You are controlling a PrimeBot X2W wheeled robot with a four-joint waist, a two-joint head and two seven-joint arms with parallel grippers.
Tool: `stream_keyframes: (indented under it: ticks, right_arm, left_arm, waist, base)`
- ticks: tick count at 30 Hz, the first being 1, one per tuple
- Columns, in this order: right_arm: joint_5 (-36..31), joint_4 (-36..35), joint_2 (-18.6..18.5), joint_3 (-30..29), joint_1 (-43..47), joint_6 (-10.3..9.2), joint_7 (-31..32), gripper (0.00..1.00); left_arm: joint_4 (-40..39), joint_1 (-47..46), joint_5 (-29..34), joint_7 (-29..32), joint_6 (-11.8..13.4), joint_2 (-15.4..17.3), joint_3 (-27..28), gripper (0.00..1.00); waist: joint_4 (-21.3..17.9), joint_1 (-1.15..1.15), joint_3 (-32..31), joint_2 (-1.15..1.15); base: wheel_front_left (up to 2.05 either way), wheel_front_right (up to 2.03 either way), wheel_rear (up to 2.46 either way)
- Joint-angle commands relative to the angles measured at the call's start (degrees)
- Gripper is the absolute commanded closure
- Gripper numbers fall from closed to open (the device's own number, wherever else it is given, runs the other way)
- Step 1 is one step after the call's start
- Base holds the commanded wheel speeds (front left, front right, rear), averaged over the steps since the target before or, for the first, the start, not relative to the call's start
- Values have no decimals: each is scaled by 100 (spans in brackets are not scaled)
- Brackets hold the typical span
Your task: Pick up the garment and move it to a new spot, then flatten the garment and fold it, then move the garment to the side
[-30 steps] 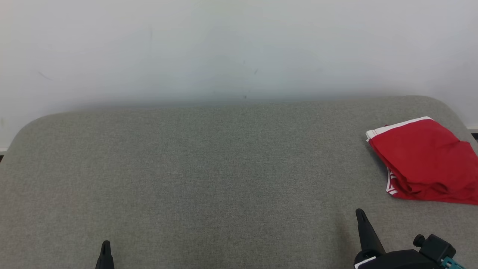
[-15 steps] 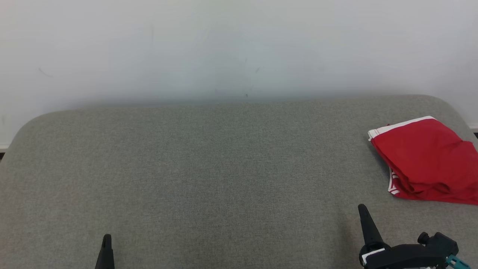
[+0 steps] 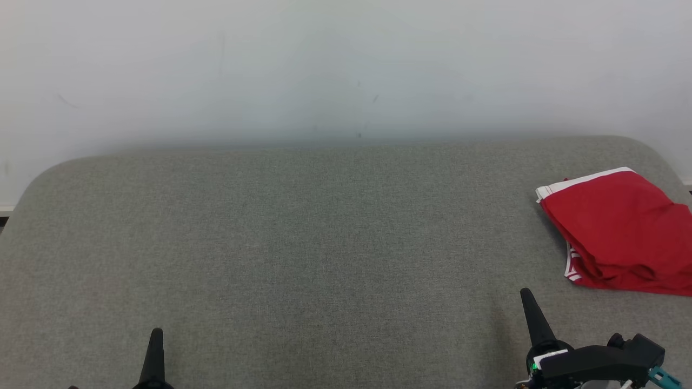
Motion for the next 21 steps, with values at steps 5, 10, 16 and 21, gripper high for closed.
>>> stream_keyframes:
  ticks: [5,10,16,21]
  right_arm:
    - [347,-12,-23,-40,-134,4,78,100]
    - [610,8,-20,-67,-177,4,130,100]
    - [917,29,-16,-99,-219,5,189,100]
    - [1147,49,-11,-124,-255,4,238,100]
  left_arm:
    - [11,-171,-347,88,-55,21,45,100]
    - [44,-228,-584,159,-85,23,65,100]
    - [81,-292,-865,237,-106,24,84,100]
    - [112,-345,-1107,297,-137,24,102,100]
  waist:
    - [11,0,13,0]
    - [22,0,26,0]
    - [35,0,41,0]
    - [45,0,54,0]
  base:
    - [0,0,0]
    - [0,0,0]
    - [0,0,0]
    - [0,0,0]
